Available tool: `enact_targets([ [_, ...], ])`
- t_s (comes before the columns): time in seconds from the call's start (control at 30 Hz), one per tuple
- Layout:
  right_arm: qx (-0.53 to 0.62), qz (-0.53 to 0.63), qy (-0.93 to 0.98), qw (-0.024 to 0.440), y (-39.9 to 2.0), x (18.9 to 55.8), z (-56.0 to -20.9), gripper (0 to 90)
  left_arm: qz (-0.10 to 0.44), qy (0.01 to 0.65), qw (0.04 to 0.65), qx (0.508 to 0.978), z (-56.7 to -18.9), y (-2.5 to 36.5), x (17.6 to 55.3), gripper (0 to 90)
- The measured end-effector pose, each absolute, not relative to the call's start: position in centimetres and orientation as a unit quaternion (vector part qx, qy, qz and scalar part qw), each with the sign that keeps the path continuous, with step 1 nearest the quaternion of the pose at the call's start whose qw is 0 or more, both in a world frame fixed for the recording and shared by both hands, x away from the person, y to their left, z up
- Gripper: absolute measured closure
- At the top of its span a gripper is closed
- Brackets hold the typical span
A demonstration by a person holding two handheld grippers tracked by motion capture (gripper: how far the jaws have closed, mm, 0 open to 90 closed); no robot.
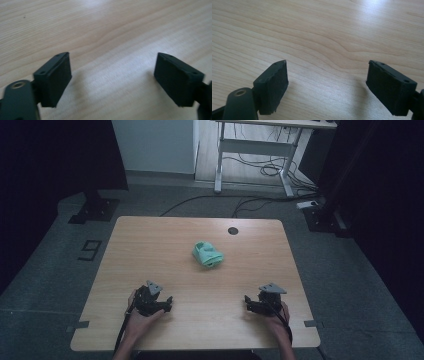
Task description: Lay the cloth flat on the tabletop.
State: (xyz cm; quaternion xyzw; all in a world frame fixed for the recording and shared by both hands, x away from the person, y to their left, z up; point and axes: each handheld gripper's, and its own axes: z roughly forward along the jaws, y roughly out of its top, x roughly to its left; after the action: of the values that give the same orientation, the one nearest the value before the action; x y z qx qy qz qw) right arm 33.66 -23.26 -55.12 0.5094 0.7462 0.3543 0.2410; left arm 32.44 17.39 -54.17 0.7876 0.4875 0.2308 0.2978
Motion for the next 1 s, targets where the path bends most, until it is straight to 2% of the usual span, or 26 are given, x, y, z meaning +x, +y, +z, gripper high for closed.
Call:
enact_targets([
  [0.23,0.501,0.374,0.743,0.242,-23.1,33.8,-54.7,19.4,0.228,0.486,0.328,0.778,-53.5,17.9,31.8,15.5],
  [0.37,0.499,0.385,0.740,0.236,-23.2,34.1,-54.6,20.5,0.221,0.488,0.342,0.772,-53.2,18.4,31.1,22.1],
  [0.67,0.487,0.407,0.738,0.232,-22.6,34.4,-53.6,20.7,0.195,0.482,0.352,0.778,-53.1,18.9,30.3,21.2],
  [1.0,0.480,0.411,0.740,0.228,-21.6,35.2,-52.9,20.9,0.192,0.486,0.364,0.771,-52.7,19.5,30.3,21.6],
])
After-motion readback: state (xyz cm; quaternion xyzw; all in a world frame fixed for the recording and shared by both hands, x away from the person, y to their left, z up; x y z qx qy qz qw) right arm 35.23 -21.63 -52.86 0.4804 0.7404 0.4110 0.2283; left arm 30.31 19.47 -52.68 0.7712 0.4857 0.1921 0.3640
